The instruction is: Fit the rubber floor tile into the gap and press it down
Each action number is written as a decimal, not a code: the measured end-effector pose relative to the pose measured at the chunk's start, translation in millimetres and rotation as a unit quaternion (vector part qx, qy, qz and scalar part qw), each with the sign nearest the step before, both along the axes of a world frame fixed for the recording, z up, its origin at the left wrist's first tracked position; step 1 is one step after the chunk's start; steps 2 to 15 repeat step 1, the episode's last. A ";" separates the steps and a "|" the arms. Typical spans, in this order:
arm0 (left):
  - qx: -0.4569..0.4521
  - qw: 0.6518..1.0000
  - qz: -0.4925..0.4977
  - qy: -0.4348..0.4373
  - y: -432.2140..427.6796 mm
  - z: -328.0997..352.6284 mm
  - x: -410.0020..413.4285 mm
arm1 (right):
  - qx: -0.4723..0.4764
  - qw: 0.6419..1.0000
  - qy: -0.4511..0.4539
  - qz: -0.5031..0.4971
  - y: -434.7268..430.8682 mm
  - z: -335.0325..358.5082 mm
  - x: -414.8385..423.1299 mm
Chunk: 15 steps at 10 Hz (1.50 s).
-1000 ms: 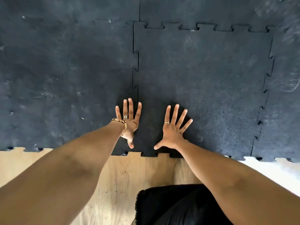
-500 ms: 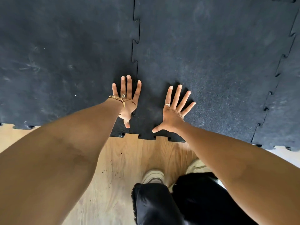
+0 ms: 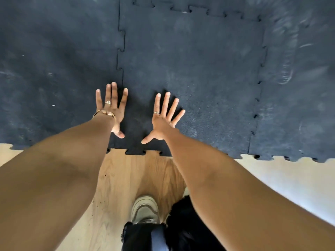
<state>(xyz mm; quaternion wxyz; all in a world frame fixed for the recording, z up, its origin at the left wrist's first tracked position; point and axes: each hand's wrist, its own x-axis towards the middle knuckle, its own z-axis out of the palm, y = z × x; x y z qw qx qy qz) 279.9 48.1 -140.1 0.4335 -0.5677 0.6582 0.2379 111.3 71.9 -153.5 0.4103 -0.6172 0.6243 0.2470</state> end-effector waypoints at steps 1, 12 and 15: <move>-0.090 0.994 -0.052 0.021 36.8 22.8 -24.2 | -0.043 0.998 -0.024 0.026 2.8 14.4 -27.5; -0.090 0.994 -0.052 0.021 36.8 22.8 -24.2 | -0.043 0.998 -0.024 0.026 2.8 14.4 -27.5; -0.090 0.994 -0.052 0.021 36.8 22.8 -24.2 | -0.043 0.998 -0.024 0.026 2.8 14.4 -27.5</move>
